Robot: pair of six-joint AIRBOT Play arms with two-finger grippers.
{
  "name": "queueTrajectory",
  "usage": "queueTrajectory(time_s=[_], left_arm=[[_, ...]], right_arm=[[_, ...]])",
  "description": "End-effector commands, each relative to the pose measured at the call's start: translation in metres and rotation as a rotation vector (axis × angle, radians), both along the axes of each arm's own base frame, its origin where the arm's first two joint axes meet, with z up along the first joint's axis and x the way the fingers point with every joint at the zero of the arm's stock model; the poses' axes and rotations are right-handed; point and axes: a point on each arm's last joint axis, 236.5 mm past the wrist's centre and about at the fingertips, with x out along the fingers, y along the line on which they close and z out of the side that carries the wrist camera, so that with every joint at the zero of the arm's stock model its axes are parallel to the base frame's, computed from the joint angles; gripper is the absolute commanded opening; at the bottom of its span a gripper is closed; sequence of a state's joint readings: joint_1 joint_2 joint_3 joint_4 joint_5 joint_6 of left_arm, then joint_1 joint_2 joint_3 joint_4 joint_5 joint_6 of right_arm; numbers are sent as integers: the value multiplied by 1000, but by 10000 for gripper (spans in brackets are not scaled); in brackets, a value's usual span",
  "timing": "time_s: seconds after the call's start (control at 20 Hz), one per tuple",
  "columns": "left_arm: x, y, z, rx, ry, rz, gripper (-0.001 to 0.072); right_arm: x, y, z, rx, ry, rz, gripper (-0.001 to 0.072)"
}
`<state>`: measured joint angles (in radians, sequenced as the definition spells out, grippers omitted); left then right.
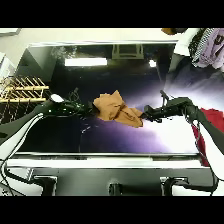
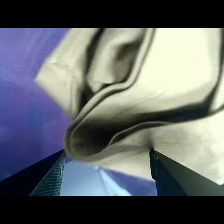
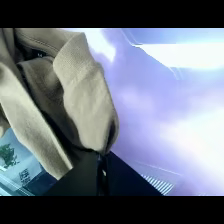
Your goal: Fold the clothes and pants, and hang the long-sleeved shirts on hangers.
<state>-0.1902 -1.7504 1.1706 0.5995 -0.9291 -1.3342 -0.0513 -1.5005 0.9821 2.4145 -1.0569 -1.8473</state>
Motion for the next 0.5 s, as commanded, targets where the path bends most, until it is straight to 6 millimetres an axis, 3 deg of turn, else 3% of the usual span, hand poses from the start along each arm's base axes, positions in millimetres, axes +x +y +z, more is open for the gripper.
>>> queueTrajectory(time_s=[0.0,0.05,0.15,0.25,0.35,0.45], left_arm=[[6,-7,-10,-2,-8,29,299],[7,-8,-8,-11,-9,36,25],[19,-4,11,-35,-43,63,13],[40,11,52,-58,-122,76,12],[64,41,115,-53,-260,103,11],[81,77,187,-6,-414,154,10]], right_arm=[[0,1,6,3,-7,1,27],[0,1,8,3,-14,1,27],[5,-1,20,-4,-56,-10,26],[19,-11,47,-54,-152,-36,25],[40,-30,94,-156,-300,-39,25],[60,-50,165,-258,-476,-68,25]])
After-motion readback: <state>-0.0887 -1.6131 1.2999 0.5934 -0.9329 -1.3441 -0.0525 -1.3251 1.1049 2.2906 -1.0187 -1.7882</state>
